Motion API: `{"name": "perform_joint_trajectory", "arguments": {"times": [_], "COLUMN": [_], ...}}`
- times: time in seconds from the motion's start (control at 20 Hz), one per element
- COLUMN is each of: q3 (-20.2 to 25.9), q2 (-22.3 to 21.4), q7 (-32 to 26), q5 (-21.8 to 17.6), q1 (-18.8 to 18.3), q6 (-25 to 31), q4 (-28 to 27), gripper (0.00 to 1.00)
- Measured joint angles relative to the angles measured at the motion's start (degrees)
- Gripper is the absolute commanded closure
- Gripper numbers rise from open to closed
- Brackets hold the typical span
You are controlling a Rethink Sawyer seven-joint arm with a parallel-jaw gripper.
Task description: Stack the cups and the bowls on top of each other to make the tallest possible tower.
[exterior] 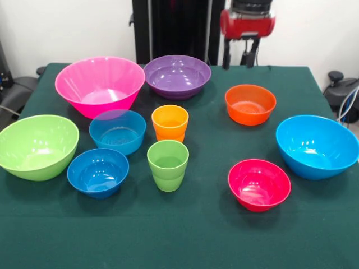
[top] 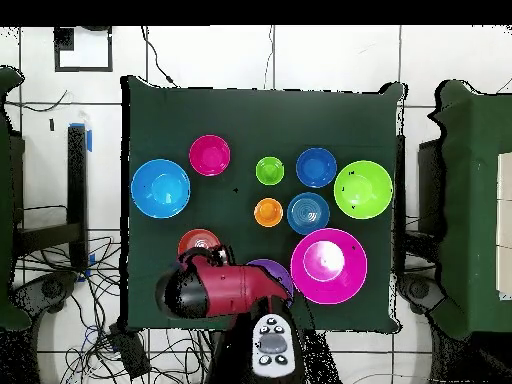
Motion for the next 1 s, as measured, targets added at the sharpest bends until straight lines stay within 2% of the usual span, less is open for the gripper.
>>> {"name": "perform_joint_trajectory", "arguments": {"times": [0.5, 1.0], "q3": [-0.64, -3.64], "q2": [7.20, 11.13], "q7": [0.00, 0.01], "q5": [-3.99, -7.93], "q1": [-5.49, -6.31], "q6": [-3.37, -8.83], "q4": [-0.15, 0.18], "gripper": [0.00, 0.00]}}
